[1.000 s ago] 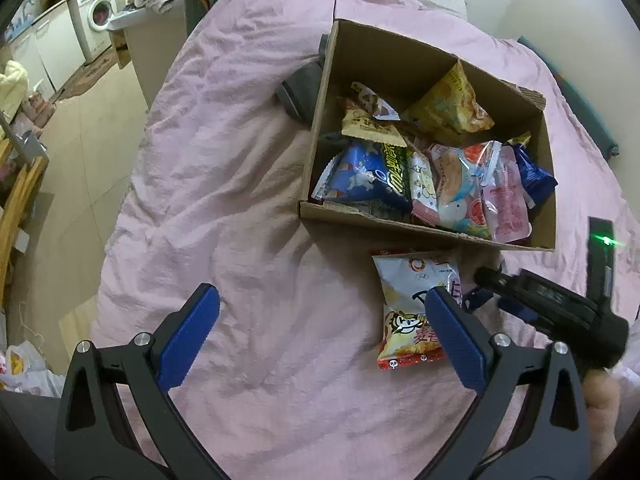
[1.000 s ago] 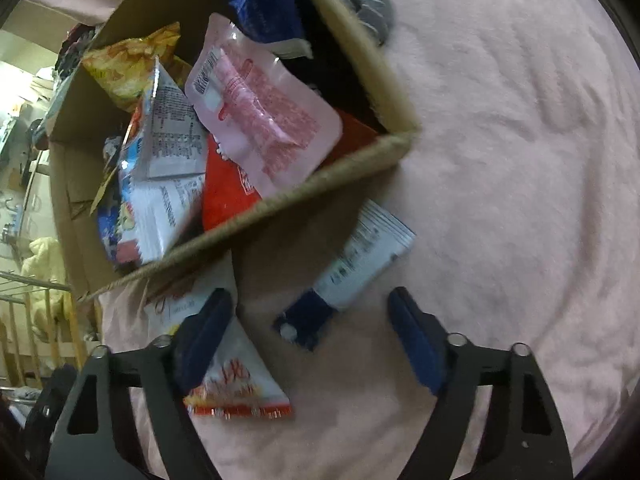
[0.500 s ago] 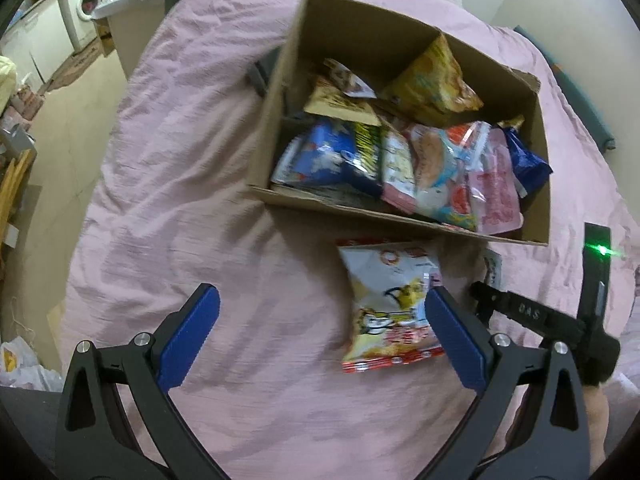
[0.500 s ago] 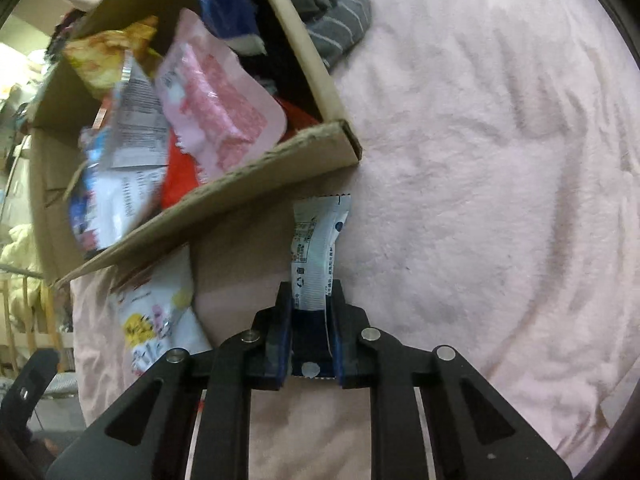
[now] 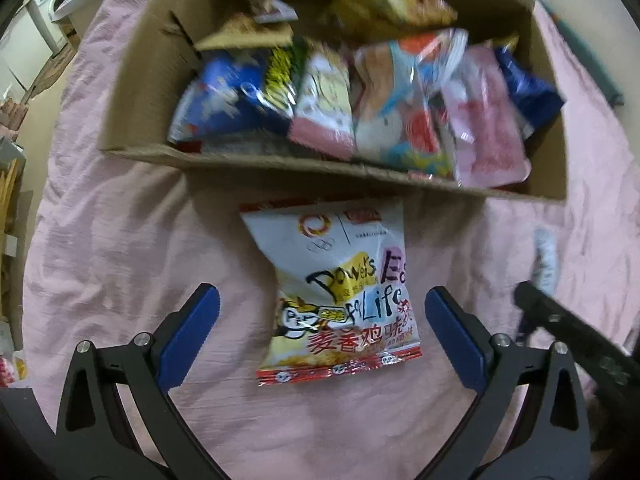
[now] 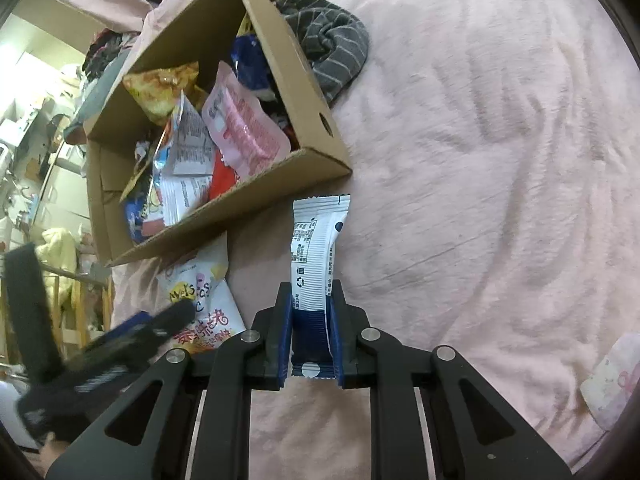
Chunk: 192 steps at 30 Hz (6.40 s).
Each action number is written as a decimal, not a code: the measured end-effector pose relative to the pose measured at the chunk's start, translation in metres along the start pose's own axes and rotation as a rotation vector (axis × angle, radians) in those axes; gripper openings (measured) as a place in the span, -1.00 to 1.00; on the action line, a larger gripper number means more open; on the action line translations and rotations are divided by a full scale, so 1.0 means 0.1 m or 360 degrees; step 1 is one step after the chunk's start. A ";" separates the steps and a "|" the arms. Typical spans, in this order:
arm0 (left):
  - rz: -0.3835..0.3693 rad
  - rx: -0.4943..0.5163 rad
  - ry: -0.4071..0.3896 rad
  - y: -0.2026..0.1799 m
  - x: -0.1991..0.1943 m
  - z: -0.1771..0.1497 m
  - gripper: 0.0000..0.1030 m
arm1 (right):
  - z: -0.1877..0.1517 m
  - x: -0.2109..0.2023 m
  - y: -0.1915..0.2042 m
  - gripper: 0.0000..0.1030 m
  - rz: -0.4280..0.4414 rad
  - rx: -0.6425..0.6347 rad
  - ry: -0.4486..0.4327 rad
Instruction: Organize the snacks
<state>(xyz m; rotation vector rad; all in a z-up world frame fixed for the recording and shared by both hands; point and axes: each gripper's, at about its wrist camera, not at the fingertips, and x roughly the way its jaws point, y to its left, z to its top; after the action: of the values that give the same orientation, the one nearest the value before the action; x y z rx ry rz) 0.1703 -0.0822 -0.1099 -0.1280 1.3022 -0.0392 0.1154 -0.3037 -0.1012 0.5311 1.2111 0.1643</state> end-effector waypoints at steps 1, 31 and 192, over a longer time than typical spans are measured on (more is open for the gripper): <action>0.0016 0.0004 0.0020 -0.03 0.06 0.00 0.97 | 0.02 0.02 -0.03 -0.66 0.0006 0.0004 -0.0004; 0.0160 0.0100 -0.0003 -0.03 -0.16 -0.26 0.13 | 0.09 -0.27 0.12 -0.66 0.0137 -0.0040 -0.0105; 0.0104 0.0052 -0.0921 0.73 -1.55 -0.48 1.00 | -0.51 -0.73 1.17 1.00 -0.0207 -0.0710 -0.0921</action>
<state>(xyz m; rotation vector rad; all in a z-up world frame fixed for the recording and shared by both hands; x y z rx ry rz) 0.0797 0.0021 0.0176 -0.0611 0.7266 0.0311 0.0607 -0.2164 0.0035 0.0896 0.6110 0.1503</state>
